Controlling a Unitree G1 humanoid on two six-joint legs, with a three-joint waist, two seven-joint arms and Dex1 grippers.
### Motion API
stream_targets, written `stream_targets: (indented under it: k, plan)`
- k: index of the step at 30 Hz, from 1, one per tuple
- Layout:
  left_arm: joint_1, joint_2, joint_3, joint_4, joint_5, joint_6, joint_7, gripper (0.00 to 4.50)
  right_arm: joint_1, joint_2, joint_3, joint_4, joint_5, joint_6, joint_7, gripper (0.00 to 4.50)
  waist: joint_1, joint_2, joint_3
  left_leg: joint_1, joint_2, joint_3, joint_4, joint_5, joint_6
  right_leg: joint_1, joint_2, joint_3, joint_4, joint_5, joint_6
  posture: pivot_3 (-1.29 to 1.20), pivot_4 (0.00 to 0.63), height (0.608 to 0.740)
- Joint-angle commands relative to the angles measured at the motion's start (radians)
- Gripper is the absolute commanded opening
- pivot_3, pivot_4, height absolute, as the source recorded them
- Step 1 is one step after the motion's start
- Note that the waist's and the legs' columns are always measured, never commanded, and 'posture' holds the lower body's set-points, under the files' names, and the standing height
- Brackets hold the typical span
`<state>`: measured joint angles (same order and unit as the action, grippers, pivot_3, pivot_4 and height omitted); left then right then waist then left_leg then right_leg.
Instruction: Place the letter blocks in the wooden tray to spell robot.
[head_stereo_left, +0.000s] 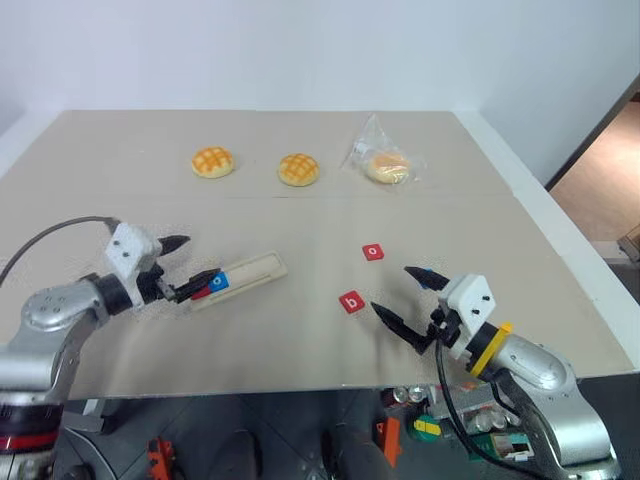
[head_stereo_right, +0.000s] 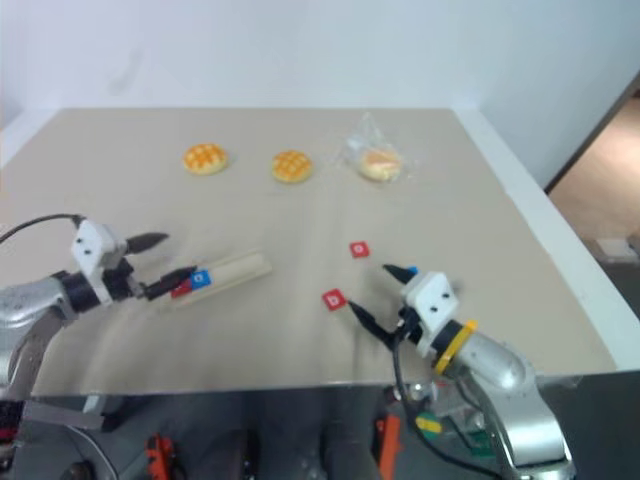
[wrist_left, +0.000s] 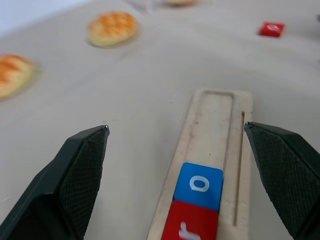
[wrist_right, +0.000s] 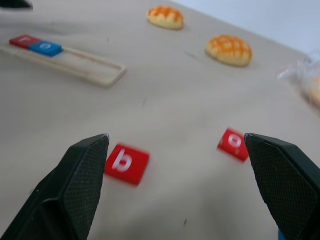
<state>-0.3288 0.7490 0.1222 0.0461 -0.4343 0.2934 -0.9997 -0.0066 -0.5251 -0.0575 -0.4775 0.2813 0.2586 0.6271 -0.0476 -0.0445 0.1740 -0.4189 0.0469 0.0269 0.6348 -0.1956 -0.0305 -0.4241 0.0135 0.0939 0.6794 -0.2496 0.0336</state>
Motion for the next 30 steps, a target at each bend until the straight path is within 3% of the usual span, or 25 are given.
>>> stream_targets:
  k: [1,10,22,30]
  plan:
    - [-0.136,0.043,-0.083,0.122,0.017,0.009,-0.188,4.5,-0.079,0.027,0.009,0.004,0.066,-0.01,0.027,4.48,-0.001,0.0,0.0,-0.001,0.0,-0.001,0.0,0.0,0.0,-0.001,0.001,-0.001,0.0,0.0,0.0,0.0,0.15,0.74]
    - [-0.343,0.016,-0.242,0.38,0.163,-0.093,-0.382,4.5,-0.244,-0.007,0.079,0.059,0.249,0.154,0.218,4.48,0.001,0.0,0.0,-0.003,0.001,-0.004,0.0,-0.002,0.003,-0.001,0.002,-0.003,0.001,-0.003,-0.001,0.0,0.15,0.74]
    - [-0.369,-0.026,-0.263,0.468,0.253,-0.161,-0.372,4.5,-0.261,-0.037,0.118,0.14,0.159,0.055,0.295,4.48,0.001,0.0,0.0,-0.005,0.001,-0.009,0.003,-0.002,0.004,0.0,0.002,-0.008,0.002,-0.002,-0.001,0.0,0.15,0.74]
    - [-0.354,-0.049,-0.26,0.5,0.316,-0.19,-0.268,4.5,-0.253,-0.038,0.118,0.174,0.137,0.009,0.308,4.48,0.002,0.0,0.0,-0.005,0.001,-0.01,0.004,-0.002,0.004,0.0,0.002,-0.008,0.002,-0.002,-0.001,0.0,0.15,0.74]
